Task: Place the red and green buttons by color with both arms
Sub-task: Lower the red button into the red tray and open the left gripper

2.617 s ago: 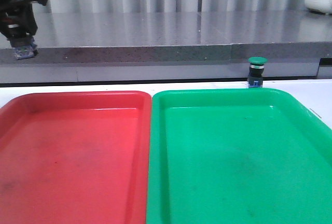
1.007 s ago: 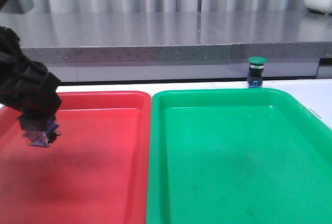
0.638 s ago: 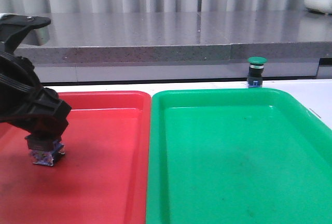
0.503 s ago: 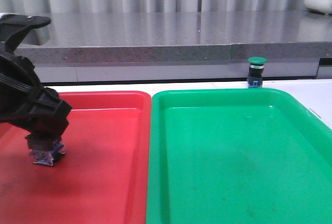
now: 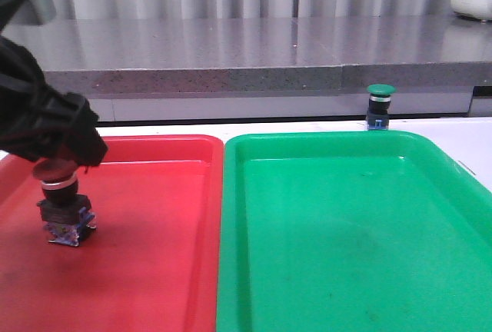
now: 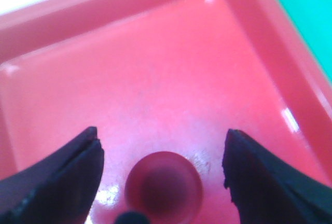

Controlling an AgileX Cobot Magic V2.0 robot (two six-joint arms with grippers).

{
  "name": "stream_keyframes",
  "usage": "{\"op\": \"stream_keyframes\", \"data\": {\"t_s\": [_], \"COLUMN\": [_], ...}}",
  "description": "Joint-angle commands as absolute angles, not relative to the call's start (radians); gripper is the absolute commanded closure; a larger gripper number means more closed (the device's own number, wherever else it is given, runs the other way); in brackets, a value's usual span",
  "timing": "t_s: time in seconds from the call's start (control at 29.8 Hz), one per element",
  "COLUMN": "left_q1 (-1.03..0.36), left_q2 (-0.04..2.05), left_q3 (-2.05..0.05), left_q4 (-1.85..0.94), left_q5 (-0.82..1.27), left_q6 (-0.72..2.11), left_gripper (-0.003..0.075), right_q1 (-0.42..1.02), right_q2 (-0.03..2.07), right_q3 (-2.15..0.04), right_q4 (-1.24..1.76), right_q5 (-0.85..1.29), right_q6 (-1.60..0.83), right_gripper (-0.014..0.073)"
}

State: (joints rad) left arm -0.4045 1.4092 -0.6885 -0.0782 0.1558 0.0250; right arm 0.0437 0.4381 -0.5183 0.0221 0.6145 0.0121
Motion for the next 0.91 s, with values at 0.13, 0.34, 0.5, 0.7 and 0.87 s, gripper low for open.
{"op": "stream_keyframes", "data": {"t_s": [0.13, 0.34, 0.5, 0.7, 0.87], "left_q1": [-0.413, -0.413, -0.413, -0.413, -0.413], "left_q2": [1.107, 0.882, 0.696, 0.514, 0.457], "left_q3": [-0.711, -0.711, -0.711, -0.711, -0.711], "left_q4": [-0.096, -0.096, -0.103, -0.142, -0.142], "left_q5": [0.249, 0.387, 0.532, 0.651, 0.658], "left_q6": [0.016, 0.015, 0.008, 0.008, 0.008], "left_gripper": [0.0247, 0.0247, 0.0247, 0.0247, 0.0247], "right_q1": [0.037, 0.037, 0.037, 0.037, 0.037], "right_q2": [0.452, 0.452, 0.452, 0.452, 0.452], "right_q3": [-0.552, -0.552, -0.552, -0.552, -0.552], "right_q4": [0.014, 0.014, 0.014, 0.014, 0.014], "right_q5": [0.543, 0.543, 0.543, 0.543, 0.543], "right_q6": [0.006, 0.006, 0.006, 0.006, 0.006], "right_gripper": [0.0135, 0.0135, 0.0135, 0.0135, 0.0135]}}
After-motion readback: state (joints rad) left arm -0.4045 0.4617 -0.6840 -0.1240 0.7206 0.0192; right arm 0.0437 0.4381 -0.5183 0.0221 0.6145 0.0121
